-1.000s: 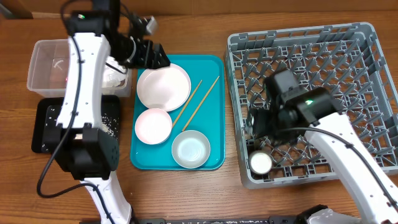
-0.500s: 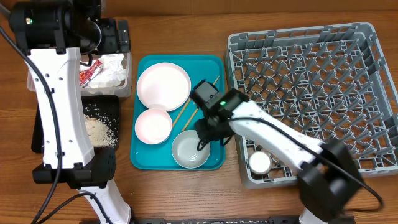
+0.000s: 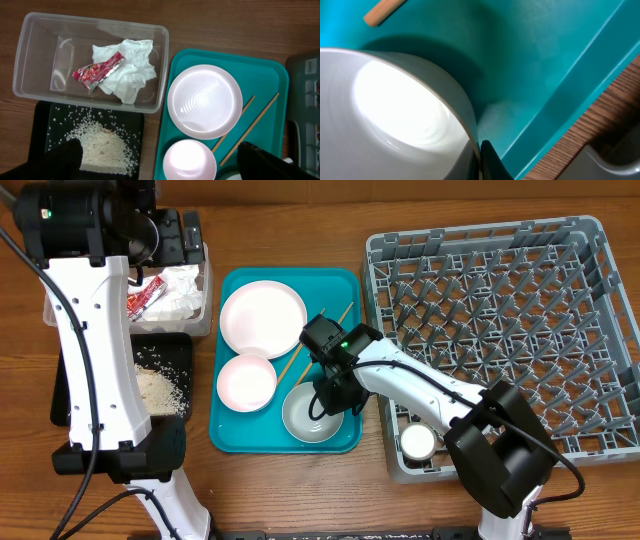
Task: Sort waste into correct bins and load items into the dishwasher
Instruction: 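Grasp the white bowl on the teal tray with the right gripper, then place the white bowl in the back of the dish rack with the right gripper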
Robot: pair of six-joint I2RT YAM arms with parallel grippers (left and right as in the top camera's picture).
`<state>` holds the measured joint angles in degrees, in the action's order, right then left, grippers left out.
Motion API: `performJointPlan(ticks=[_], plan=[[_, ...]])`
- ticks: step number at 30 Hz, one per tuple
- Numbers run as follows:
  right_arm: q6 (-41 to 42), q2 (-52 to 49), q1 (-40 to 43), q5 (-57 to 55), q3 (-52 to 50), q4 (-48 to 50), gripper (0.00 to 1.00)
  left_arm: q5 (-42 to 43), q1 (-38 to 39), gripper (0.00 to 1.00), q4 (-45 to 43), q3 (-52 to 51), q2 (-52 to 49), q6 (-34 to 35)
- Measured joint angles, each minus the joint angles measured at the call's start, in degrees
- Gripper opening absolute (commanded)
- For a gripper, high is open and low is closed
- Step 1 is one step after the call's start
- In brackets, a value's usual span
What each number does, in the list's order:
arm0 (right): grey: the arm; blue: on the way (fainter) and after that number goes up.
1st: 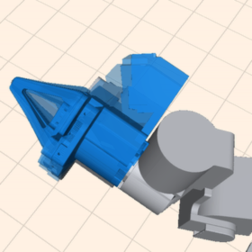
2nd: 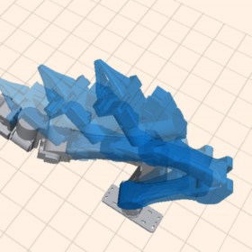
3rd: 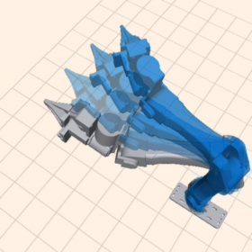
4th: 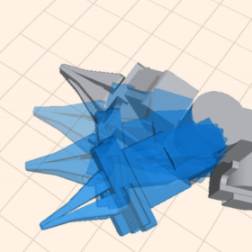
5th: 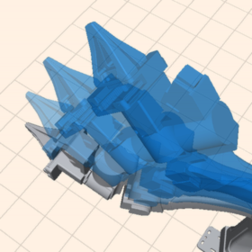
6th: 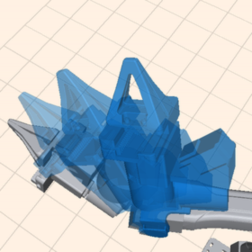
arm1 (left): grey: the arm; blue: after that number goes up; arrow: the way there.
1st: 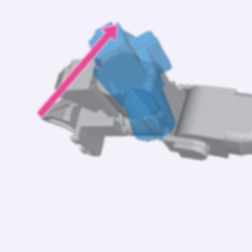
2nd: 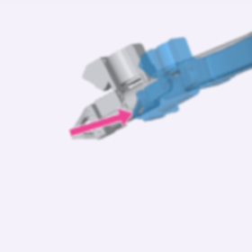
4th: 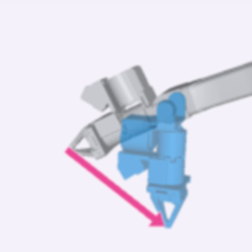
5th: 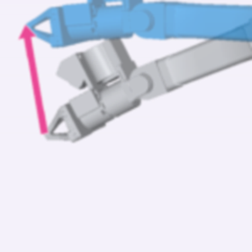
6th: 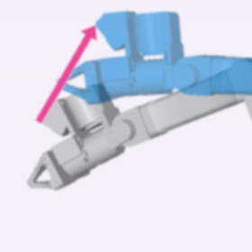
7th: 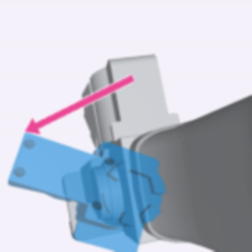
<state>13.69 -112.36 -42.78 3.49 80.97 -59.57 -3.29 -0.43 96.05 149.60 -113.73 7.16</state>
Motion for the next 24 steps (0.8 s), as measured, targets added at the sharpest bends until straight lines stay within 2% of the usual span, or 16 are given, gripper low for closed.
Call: performJointPlan(ticks=[5, 7, 8, 10, 14, 21, 24], plan=[[3.15, 3.48, 0.02, -9.99, 10.19, -11.61, 0.04, -0.02, 0.00, 1.00, 0.00, 0.00, 0.00, 0.00], [6.99, 6.29, 0.24, -19.71, 16.31, -14.93, 0.04, -0.02, 0.00, 1.00, 0.00, 0.00, 0.00, 0.00], [10.91, 10.84, 1.31, -31.78, 19.74, -15.37, 0.04, -0.02, 0.00, 1.00, 0.00, 0.00, 0.00, 0.00], [14.73, 12.68, 2.75, -44.61, 20.20, -14.88, 0.04, -0.02, 0.00, 1.00, 0.00, 0.00, 0.00, 0.00], [17.03, 9.68, 6.73, -60.46, 19.98, -6.64, 0.04, -0.04, 0.00, 1.00, -0.04, 0.00, 0.00, 0.00], [10.99, 0.72, 14.95, -71.19, 18.10, 10.82, 0.04, -0.02, 0.00, 1.00, 0.02, 0.00, 0.00, 0.00], [7.78, -2.32, 16.46, -73.24, 17.99, 15.28, 0.04, -0.02, 0.00, 1.00, 0.00, 0.00, 0.00, 0.00]])
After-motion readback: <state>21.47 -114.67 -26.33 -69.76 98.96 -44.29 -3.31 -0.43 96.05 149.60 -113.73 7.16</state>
